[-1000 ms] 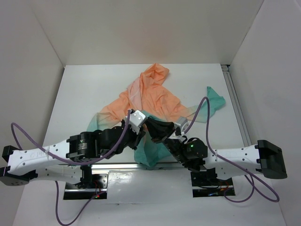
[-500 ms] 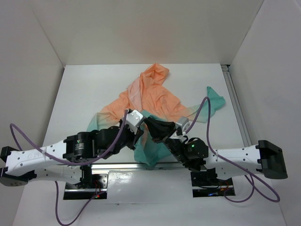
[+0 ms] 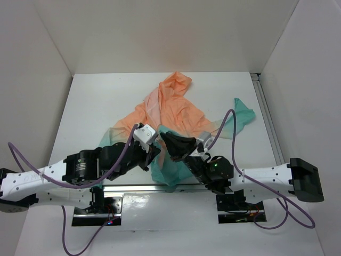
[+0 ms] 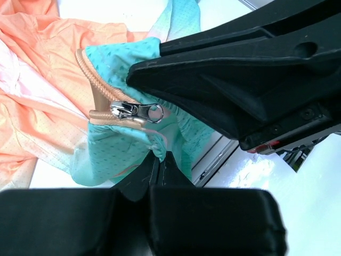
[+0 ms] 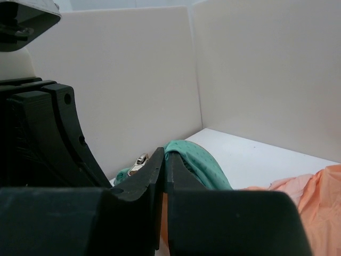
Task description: Zip up the jacket
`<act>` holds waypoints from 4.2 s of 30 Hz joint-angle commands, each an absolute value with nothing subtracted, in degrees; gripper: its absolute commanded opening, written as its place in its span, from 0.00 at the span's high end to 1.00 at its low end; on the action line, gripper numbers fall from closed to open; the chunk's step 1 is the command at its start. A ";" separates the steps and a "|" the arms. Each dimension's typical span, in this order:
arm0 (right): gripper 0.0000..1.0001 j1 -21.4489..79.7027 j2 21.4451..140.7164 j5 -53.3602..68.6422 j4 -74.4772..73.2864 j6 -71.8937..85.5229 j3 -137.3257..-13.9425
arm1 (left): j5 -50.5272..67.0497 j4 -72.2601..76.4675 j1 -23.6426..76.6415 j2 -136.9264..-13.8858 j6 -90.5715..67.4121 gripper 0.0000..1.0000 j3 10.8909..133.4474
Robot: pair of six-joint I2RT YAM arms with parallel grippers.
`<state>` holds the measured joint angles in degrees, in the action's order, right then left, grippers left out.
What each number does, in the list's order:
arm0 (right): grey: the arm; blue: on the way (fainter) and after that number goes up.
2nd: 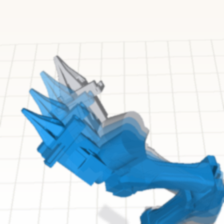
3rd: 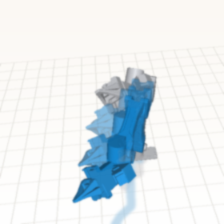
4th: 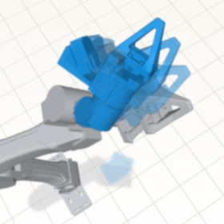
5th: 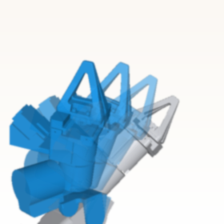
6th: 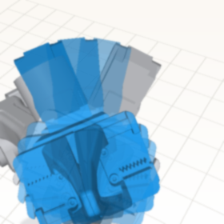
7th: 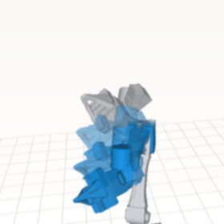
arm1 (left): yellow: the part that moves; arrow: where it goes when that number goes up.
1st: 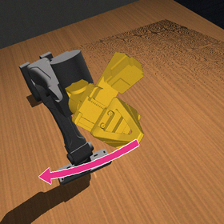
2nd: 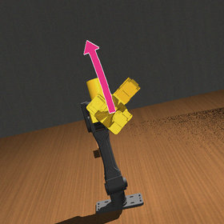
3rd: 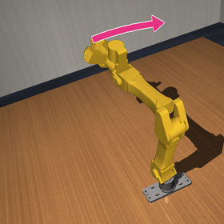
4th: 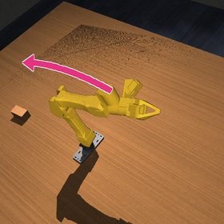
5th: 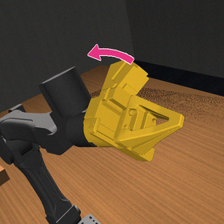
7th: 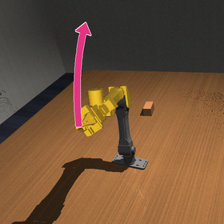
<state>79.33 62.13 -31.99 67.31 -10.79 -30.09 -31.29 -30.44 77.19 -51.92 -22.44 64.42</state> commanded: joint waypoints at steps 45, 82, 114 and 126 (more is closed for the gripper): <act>0.65 79.19 53.17 -33.94 0.57 9.32 -58.69 | -26.98 -34.45 77.43 -46.84 -21.45 1.00 65.65; 0.70 77.35 45.17 -9.67 55.28 41.92 -22.76 | -25.93 -33.40 77.43 -47.37 -20.92 1.00 65.04; 0.99 76.29 54.59 -13.54 55.54 37.62 -26.02 | -24.87 -32.34 77.43 -46.32 -20.92 1.00 63.98; 1.00 76.29 54.05 -14.77 54.49 35.16 -27.07 | -24.87 -32.34 77.43 -46.32 -20.39 1.00 63.98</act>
